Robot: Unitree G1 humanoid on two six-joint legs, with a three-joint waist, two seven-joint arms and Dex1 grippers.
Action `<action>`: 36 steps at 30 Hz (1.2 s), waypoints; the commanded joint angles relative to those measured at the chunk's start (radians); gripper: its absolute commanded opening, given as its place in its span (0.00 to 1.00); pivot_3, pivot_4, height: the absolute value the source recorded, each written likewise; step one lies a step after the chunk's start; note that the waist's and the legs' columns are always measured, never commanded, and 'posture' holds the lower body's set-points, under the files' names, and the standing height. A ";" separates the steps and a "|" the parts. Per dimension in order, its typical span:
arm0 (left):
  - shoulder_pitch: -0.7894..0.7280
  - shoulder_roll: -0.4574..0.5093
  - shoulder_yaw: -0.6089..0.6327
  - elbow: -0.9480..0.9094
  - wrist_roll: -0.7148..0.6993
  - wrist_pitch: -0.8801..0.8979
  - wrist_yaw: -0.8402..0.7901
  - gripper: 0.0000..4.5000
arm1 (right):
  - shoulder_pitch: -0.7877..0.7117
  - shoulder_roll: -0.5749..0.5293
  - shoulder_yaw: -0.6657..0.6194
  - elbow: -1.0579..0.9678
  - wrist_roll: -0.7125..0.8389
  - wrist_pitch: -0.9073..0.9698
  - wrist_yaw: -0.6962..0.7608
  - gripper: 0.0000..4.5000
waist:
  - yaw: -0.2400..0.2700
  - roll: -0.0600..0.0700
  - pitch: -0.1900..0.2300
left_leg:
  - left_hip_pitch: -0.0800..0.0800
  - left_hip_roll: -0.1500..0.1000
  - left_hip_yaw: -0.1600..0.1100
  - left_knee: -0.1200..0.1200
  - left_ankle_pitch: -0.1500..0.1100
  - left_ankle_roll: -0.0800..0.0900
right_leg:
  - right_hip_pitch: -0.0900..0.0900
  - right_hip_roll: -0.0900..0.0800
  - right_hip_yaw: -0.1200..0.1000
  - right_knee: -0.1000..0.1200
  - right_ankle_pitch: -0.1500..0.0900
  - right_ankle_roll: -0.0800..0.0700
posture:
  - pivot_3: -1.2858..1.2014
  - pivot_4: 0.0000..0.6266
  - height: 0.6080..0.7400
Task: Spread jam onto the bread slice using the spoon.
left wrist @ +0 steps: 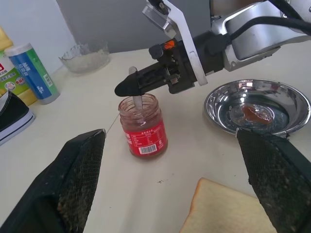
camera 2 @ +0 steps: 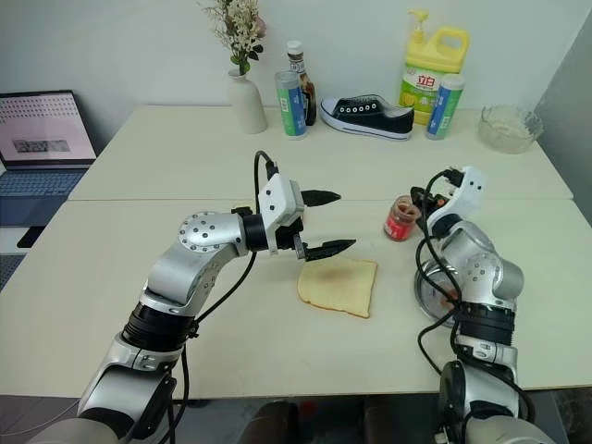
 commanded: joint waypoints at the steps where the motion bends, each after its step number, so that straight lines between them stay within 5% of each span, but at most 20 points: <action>1: -0.014 0.002 0.031 -0.033 -0.009 -0.009 0.009 1.00 | -0.039 -0.007 -0.037 -0.026 0.045 0.013 -0.026 0.01 | 0.000 0.000 0.000 | 0.000 0.000 0.000 0.000 0.000 0.000 | 0.000 0.000 0.000 0.000 0.000 0.000 | 0.52 0.24 1.00; 36: -0.020 -0.002 0.031 -0.020 -0.004 -0.020 -0.006 1.00 | -0.052 -0.068 -0.081 -0.075 0.166 0.048 -0.105 0.01 | 0.001 0.000 0.000 | 0.000 0.000 0.000 0.000 0.000 0.000 | 0.000 0.000 0.000 0.000 0.000 0.000 | 0.52 0.24 1.00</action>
